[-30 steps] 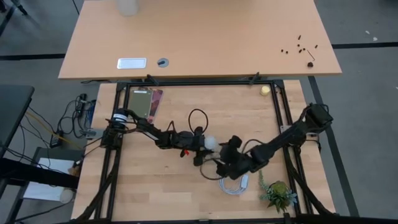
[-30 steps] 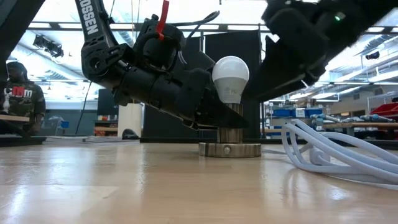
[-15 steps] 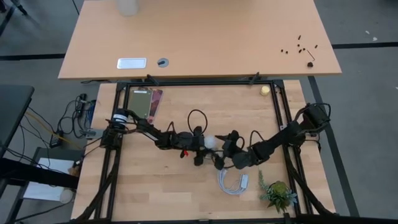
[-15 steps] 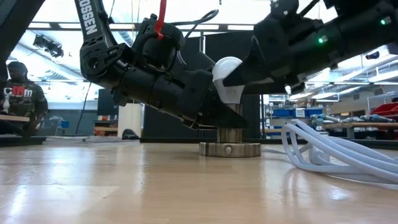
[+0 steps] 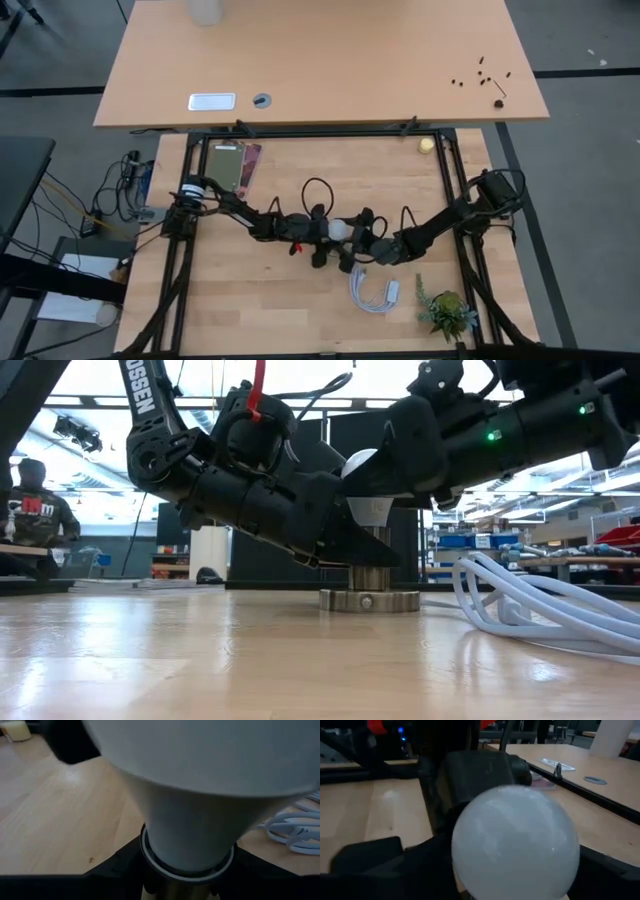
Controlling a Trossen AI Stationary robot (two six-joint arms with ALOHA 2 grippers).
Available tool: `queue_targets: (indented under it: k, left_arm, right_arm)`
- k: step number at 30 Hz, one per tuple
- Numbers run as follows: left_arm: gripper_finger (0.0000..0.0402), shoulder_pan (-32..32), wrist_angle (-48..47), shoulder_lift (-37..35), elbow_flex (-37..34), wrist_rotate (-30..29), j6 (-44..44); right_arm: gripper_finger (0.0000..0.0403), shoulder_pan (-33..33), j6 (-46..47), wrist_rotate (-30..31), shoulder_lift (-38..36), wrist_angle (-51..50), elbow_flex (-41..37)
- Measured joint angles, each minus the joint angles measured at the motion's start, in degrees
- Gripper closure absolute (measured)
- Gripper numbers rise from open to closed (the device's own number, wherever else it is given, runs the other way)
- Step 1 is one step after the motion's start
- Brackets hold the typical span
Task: Screw lightbulb
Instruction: Remove the white lightbulb from the desk lamp
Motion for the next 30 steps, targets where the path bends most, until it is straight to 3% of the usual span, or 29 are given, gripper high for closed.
queue_targets:
  k: [11, 17, 23, 30]
  left_arm:
    - [0.0208, 0.00, -0.05, 0.00, 0.00, 0.17, 0.11]
    - [0.0208, 0.04, -0.18, 0.00, 0.00, 3.39, 1.69]
    - [0.0208, -0.03, -0.32, -0.07, -0.11, 11.08, 6.30]
    - [0.0208, -0.09, -0.36, -0.07, -0.13, 14.54, 8.97]
  right_arm:
    - [0.0143, -0.66, -1.09, -0.21, 0.00, -0.59, -0.02]
    - [0.0138, -0.62, -4.35, -1.47, 0.00, -0.75, -0.04]
    - [0.0133, -1.80, -5.69, -13.37, -0.17, -0.55, -0.09]
    - [0.0148, -4.67, -9.36, -27.77, -0.22, -0.44, -0.09]
